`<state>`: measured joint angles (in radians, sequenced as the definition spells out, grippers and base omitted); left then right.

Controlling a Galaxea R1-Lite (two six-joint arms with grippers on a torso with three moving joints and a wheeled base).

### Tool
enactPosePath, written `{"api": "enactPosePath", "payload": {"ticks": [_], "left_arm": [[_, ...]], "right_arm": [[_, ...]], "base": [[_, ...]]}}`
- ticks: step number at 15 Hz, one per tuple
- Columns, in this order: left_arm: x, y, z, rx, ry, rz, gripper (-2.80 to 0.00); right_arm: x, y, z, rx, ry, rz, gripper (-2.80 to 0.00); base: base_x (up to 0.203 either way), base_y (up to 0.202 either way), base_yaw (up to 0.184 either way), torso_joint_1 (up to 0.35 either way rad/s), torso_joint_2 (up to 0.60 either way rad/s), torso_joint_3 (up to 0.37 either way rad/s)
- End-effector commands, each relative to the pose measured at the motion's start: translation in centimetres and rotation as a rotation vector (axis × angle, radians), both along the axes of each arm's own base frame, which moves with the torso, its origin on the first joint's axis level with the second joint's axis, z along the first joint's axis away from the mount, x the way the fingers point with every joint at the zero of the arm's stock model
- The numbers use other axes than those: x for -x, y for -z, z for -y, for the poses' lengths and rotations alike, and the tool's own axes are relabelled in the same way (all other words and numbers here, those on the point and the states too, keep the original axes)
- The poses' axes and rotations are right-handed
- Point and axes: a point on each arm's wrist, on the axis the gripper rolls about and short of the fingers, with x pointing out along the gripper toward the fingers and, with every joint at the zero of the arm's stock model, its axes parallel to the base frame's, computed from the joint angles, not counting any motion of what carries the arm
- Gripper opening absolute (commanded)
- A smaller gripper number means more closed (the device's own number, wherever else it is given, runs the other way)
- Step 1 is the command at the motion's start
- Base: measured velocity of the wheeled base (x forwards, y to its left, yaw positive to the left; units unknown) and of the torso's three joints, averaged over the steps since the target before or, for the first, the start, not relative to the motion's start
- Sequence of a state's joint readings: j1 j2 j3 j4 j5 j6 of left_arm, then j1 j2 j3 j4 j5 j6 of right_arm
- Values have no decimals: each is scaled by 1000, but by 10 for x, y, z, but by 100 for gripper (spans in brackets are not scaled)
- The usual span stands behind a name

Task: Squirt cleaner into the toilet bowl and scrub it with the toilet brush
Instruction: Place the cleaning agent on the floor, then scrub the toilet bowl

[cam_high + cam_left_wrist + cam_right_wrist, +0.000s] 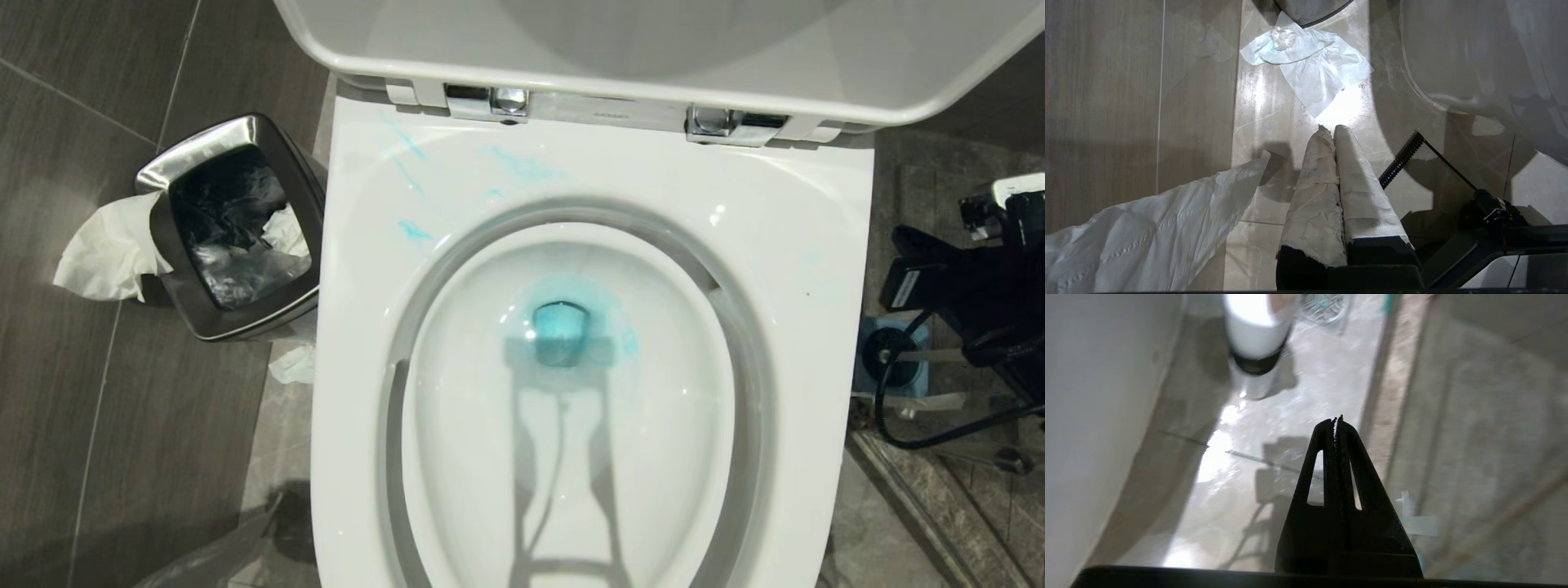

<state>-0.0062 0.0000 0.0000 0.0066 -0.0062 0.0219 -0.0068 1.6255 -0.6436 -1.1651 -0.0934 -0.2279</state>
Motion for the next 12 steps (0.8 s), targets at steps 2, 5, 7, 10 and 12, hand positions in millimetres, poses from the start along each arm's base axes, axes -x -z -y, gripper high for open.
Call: {"api": "enactPosePath", "payload": {"ticks": [2,5,7,10,12], "left_arm": [[0,1,0,0,0,-4,-280],[0,1,0,16,-1,-4,-280],[0,1,0,19,-2,-4,-280],[0,0,0,19,-2,-4,-280],[0,1,0,19,-2,-4,-280]], "right_arm": [[25,-19,3,1,8,54,-280],[53,-31,-4,-23,-30,40,-280],[69,-44,-5,-35,-43,73,-280],[100,-64,-6,-42,-55,108,-280],[120,-69,-6,-53,-71,107,-280]], "base": [[0,0,0,0,0,0],[0,0,0,0,0,0],[0,0,0,0,0,0],[0,0,0,0,0,0],[0,0,0,0,0,0]]}}
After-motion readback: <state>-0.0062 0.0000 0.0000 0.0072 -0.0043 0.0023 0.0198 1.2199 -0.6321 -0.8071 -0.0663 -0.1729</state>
